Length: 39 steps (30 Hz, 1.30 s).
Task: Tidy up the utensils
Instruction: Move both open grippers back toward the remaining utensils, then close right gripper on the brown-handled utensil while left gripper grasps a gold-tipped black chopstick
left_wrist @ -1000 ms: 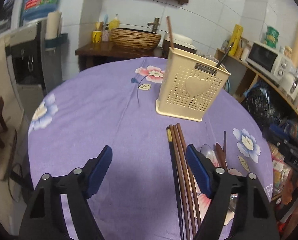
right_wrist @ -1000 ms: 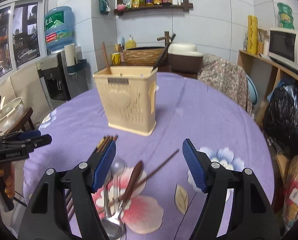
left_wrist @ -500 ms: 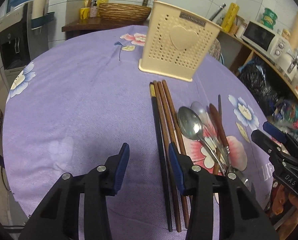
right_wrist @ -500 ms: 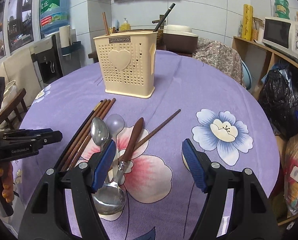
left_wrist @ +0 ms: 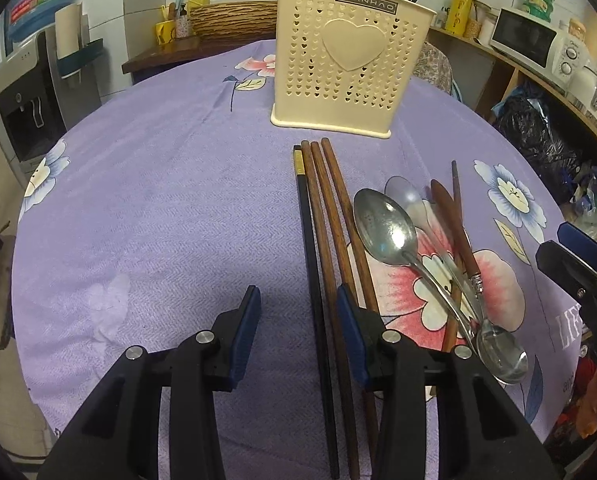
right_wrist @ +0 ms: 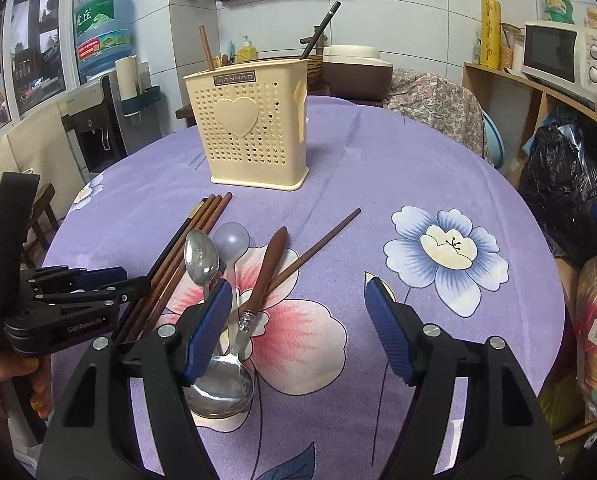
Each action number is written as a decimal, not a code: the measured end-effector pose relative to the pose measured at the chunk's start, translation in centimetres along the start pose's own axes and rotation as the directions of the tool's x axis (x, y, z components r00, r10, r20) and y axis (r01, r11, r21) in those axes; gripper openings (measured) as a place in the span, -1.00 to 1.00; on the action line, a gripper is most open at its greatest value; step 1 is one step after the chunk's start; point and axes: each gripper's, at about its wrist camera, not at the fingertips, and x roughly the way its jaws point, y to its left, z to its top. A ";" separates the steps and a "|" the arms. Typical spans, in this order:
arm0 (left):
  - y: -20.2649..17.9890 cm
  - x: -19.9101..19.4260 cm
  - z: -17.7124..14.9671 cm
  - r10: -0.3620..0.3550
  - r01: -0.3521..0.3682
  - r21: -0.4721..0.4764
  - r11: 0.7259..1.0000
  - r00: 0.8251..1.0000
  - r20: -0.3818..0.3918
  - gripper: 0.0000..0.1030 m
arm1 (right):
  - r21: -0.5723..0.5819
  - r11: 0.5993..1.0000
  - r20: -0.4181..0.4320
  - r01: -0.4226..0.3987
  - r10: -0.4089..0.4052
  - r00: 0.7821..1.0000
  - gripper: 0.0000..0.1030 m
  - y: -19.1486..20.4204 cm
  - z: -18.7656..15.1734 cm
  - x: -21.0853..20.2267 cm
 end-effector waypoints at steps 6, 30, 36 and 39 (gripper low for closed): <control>1.0 0.3 0.5 0.039 -0.039 -0.016 0.999 0.999 -0.004 -0.23 | 0.005 1.000 -0.008 -0.008 0.008 1.000 0.35 -0.1 -0.1 0.2; 1.0 0.8 1.3 0.027 -0.027 -0.001 1.000 0.999 -0.021 -0.20 | -0.005 1.000 -0.068 -0.005 0.005 0.998 0.26 -0.6 0.6 2.1; 0.9 2.6 3.7 0.047 -0.046 0.017 0.999 0.998 -0.034 -0.20 | 0.029 0.999 -0.090 -0.025 0.027 0.996 0.01 0.2 2.4 4.3; 1.0 3.3 4.7 0.045 -0.045 0.021 0.999 0.998 -0.042 -0.20 | 0.023 0.999 -0.104 -0.049 0.052 0.993 -0.19 1.2 3.1 5.6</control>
